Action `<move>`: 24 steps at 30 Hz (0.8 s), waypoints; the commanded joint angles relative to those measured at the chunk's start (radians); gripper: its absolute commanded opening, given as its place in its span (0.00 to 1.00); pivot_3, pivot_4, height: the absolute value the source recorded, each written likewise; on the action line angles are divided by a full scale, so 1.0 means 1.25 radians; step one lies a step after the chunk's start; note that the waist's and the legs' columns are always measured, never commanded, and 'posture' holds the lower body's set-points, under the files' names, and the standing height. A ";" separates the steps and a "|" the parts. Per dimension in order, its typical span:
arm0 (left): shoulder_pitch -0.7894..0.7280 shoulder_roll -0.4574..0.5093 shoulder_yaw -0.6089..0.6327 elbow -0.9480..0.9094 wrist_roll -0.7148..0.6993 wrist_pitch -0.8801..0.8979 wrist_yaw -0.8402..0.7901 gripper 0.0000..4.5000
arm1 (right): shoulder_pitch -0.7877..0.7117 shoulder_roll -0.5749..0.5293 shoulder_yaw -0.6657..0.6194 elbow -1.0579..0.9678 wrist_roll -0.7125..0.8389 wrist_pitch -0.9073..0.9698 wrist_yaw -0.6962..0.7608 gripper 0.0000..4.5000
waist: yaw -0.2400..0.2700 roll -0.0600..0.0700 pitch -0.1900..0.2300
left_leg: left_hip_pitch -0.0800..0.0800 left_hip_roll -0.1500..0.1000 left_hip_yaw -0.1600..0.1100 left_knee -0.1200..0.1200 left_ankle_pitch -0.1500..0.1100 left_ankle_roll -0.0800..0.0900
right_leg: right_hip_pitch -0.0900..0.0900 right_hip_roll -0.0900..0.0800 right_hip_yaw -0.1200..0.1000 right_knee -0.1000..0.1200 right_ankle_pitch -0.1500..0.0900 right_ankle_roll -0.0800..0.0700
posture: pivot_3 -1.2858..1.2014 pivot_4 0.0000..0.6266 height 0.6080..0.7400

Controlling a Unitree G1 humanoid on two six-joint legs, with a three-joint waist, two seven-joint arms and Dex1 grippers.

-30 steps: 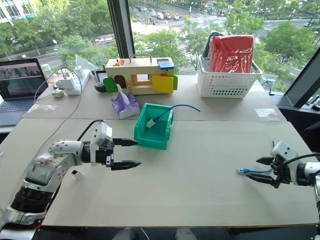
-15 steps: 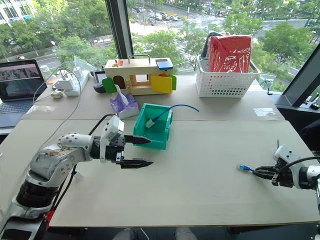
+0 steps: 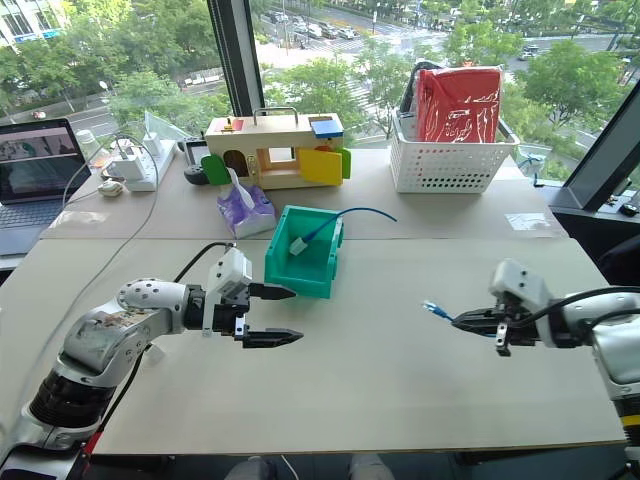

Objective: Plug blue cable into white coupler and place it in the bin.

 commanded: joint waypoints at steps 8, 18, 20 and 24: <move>0.058 0.061 -0.043 0.002 0.095 -0.122 -0.047 1.00 | -0.146 0.194 0.278 -0.077 -0.096 -0.011 -0.047 0.02 | 0.002 -0.001 0.003 | -0.002 -0.001 0.000 0.001 0.000 0.000 | -0.002 -0.001 -0.001 0.000 0.003 -0.004 | 0.52 0.24 0.95; 0.090 0.060 -0.081 0.038 0.190 -0.217 -0.047 1.00 | -0.188 0.242 0.329 -0.026 -0.144 -0.075 -0.035 0.58 | 0.016 -0.001 0.004 | -0.006 -0.001 -0.002 0.001 0.000 0.000 | -0.005 -0.001 -0.003 0.001 0.003 -0.005 | 0.52 0.24 0.95; 0.087 0.055 -0.085 0.043 0.196 -0.226 -0.049 1.00 | -0.191 0.241 0.313 -0.025 -0.143 -0.076 -0.045 0.72 | 0.015 -0.001 0.004 | -0.006 -0.001 -0.002 0.001 0.000 0.000 | -0.005 -0.001 -0.003 0.002 0.003 -0.005 | 0.52 0.24 0.95; 0.062 0.032 -0.115 0.089 0.233 -0.289 -0.066 1.00 | -0.201 0.231 0.200 -0.103 -0.055 0.023 -0.080 0.99 | 0.016 -0.001 0.004 | -0.006 -0.001 -0.002 0.001 0.000 0.000 | -0.005 -0.001 -0.003 0.002 0.003 -0.005 | 0.52 0.24 0.95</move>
